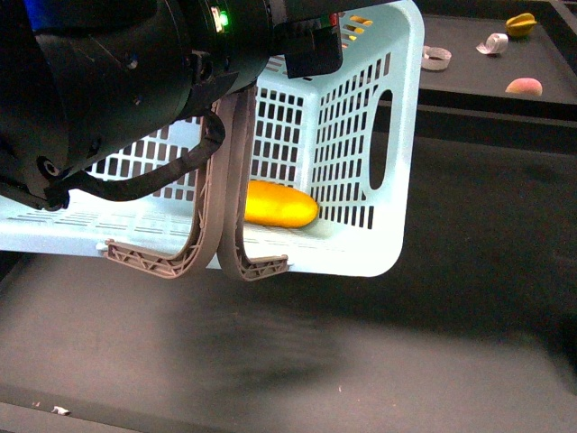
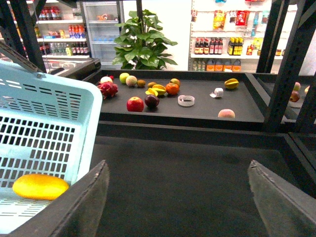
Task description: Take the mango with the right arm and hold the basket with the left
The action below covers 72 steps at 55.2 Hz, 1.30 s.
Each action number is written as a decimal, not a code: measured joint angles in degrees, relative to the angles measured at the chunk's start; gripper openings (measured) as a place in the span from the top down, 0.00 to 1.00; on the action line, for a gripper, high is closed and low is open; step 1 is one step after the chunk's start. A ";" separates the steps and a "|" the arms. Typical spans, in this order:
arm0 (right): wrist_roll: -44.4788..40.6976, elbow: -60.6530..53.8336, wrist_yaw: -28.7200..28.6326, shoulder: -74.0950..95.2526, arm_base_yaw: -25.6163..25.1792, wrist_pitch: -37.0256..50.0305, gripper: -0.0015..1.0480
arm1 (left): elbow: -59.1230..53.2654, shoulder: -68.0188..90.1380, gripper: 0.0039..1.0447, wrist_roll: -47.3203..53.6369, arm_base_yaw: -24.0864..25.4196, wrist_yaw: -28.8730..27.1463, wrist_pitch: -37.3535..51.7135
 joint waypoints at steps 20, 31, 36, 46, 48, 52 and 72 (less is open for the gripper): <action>0.02 0.00 0.00 -0.07 0.00 -0.02 0.08 | 5.29 2.64 0.74 10.58 2.45 4.74 -11.08; 0.02 0.00 0.00 -0.07 0.00 -0.02 0.08 | 11.50 8.33 0.74 -3.69 8.28 4.76 -10.32; 0.02 0.00 -0.02 -0.07 0.00 -0.02 0.08 | 16.02 10.95 0.74 -10.27 10.34 3.04 -11.87; 0.02 0.00 0.00 -0.07 0.00 -0.02 0.08 | 25.03 16.09 0.74 -24.96 13.99 -3.02 -18.88; 0.02 0.00 0.00 -0.07 0.00 -0.02 0.08 | 26.36 17.05 0.74 -28.00 14.47 -4.37 -20.24; 0.02 0.00 0.00 -0.07 0.00 -0.04 0.08 | 28.70 19.10 0.74 -34.10 15.43 -7.67 -22.40; 0.02 0.00 0.00 -0.07 0.00 -0.04 0.08 | 35.85 25.11 0.75 -59.14 18.73 -20.35 -29.27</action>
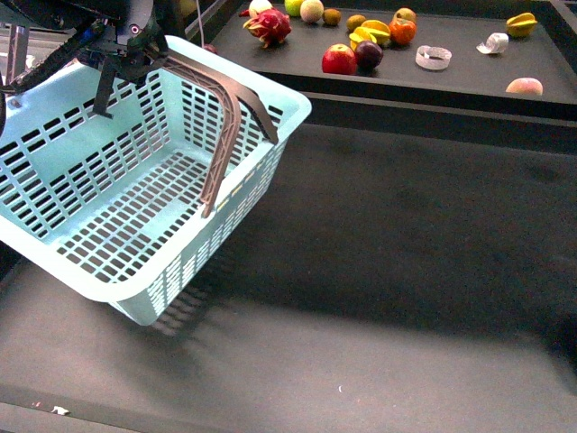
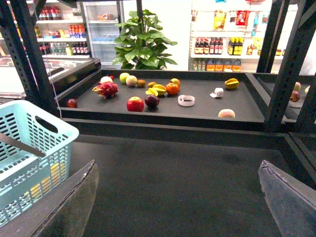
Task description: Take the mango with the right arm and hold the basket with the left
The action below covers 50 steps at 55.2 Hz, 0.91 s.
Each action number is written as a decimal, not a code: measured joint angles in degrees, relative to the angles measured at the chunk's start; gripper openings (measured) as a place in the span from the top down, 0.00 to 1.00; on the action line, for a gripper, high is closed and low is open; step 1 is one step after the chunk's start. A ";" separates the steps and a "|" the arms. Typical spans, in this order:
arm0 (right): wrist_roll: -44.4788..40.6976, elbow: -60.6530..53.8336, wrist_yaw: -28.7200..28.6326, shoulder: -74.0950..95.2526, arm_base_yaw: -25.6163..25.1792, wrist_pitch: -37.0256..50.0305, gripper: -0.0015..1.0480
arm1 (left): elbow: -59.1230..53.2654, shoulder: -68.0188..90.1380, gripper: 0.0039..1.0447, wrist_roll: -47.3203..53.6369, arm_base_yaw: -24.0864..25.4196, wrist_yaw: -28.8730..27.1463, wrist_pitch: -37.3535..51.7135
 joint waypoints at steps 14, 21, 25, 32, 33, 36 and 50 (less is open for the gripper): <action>0.00 0.00 0.00 0.00 0.00 0.00 0.08 | 1.36 3.93 0.75 -11.89 1.55 -0.20 -2.01; 0.00 0.00 0.00 0.00 0.00 0.00 0.08 | 1.36 5.95 0.75 -14.45 2.01 -0.55 -1.99; 0.00 0.00 0.00 0.00 0.00 0.00 0.08 | 1.49 6.03 0.64 -15.96 2.21 -0.61 -3.19; 0.00 0.00 0.00 0.00 0.00 0.00 0.08 | 1.29 5.40 0.38 -17.14 2.58 -0.63 -7.21; 0.00 0.00 0.00 -0.02 0.00 0.00 0.08 | 1.01 5.20 0.35 -17.14 2.62 -0.66 -7.37; 0.00 0.00 0.00 0.00 0.00 0.00 0.08 | 0.24 4.57 0.26 -17.07 2.78 -0.61 -7.74; 0.00 0.00 0.00 0.00 0.00 0.00 0.08 | -8.81 -6.84 0.08 -11.85 4.46 0.46 -5.51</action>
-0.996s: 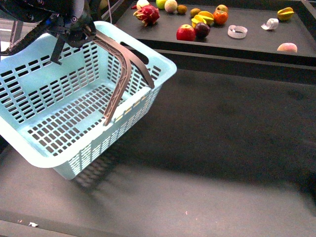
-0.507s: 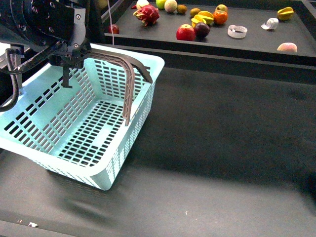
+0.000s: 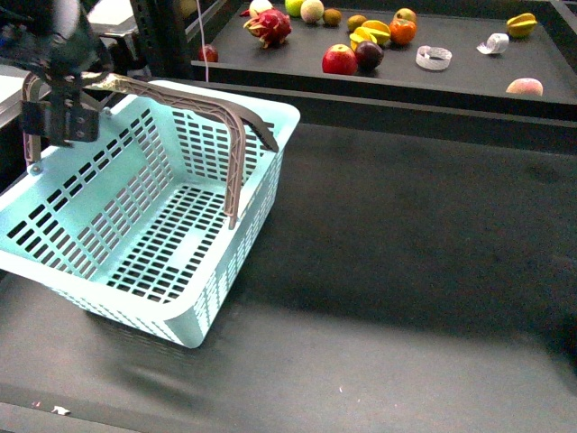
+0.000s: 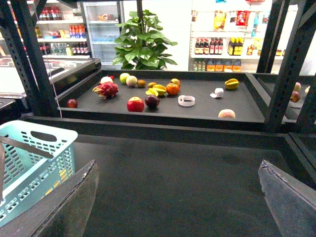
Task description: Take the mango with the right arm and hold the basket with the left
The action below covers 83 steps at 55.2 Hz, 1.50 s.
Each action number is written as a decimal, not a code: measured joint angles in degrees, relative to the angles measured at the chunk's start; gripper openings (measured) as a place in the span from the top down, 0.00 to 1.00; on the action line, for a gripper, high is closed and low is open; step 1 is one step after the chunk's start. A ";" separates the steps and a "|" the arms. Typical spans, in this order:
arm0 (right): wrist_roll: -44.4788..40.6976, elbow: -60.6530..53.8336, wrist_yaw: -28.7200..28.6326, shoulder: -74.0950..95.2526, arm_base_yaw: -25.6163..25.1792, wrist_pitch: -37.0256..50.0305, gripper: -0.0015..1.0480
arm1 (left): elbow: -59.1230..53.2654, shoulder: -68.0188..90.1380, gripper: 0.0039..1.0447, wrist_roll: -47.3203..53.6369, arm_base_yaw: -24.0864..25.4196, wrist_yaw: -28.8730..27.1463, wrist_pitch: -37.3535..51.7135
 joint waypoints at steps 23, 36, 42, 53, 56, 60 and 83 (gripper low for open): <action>0.00 0.00 0.00 -0.02 0.00 0.00 0.08 | -29.92 -33.94 0.08 12.81 7.85 -2.67 2.80; 0.00 0.00 0.00 -0.02 0.00 0.00 0.08 | -40.74 -49.55 0.08 18.51 10.88 -6.43 -1.01; 0.00 0.00 0.00 -0.02 0.00 0.00 0.08 | -42.45 -52.48 0.08 19.89 10.62 -6.69 -1.66; 0.00 0.00 0.09 -0.02 0.00 0.00 0.08 | -53.13 -53.24 0.30 49.31 15.10 26.32 24.83; 0.00 0.00 -0.02 0.00 0.00 0.00 0.08 | -55.80 -55.36 0.40 63.06 14.97 35.28 30.47; 0.00 0.00 -0.02 -0.02 0.00 0.00 0.08 | -57.64 -58.97 0.56 76.22 12.37 34.77 31.08; 0.00 0.00 0.00 -0.02 0.00 0.00 0.08 | -66.12 -73.96 0.98 86.79 11.04 34.36 24.63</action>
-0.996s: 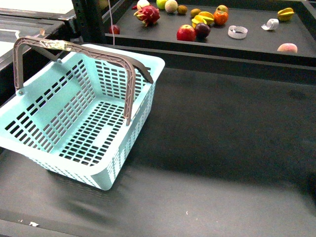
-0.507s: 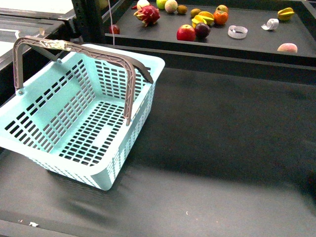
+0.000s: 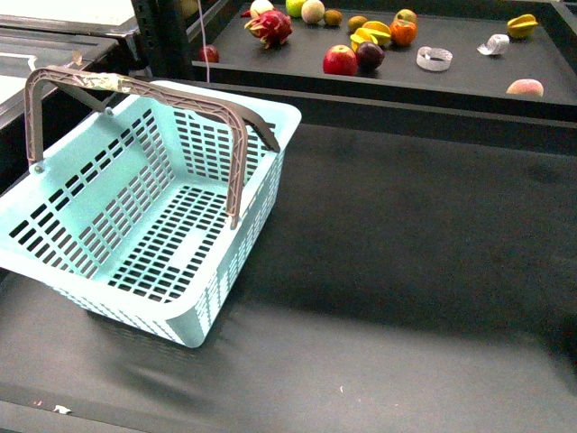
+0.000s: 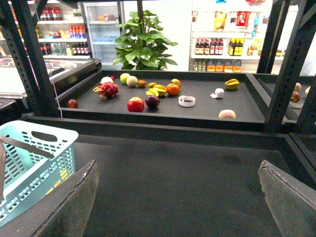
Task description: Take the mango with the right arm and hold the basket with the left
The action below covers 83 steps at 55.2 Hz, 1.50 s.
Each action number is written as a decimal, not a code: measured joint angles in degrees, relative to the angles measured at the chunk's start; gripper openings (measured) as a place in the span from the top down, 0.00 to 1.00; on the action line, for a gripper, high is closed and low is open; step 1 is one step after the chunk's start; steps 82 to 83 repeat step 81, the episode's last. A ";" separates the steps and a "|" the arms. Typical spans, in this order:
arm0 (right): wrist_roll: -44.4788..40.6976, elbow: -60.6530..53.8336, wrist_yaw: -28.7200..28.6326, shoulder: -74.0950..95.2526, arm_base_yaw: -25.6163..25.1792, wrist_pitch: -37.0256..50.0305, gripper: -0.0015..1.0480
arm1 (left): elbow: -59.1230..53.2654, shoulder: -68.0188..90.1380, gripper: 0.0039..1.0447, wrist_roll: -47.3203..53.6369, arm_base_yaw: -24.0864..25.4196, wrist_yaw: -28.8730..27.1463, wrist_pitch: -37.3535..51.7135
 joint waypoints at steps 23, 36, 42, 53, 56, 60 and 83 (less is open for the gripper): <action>0.00 0.00 0.00 0.00 0.00 0.00 0.08 | -1.20 -15.85 0.98 0.35 0.00 -0.02 -13.75; 0.00 0.00 0.00 0.00 0.00 0.00 0.08 | -1.20 -23.17 0.98 0.35 0.00 -0.02 -20.63; 0.00 0.00 0.00 0.00 0.00 0.00 0.08 | -1.20 -25.88 0.98 0.37 0.00 -0.02 -23.32; 0.00 0.00 0.00 0.00 0.00 0.00 0.08 | -1.20 -30.12 0.98 0.37 0.00 -0.02 -27.54; 0.00 0.00 0.00 0.00 0.00 0.00 0.08 | -1.20 -31.17 0.98 0.37 0.00 -0.02 -28.61; 0.00 0.00 0.00 0.00 0.00 0.00 0.08 | -1.20 -32.35 0.98 0.35 0.00 -0.04 -29.79; 0.00 0.00 -0.02 0.00 0.00 0.00 0.08 | -1.18 -42.80 0.98 0.39 0.00 -0.02 -40.63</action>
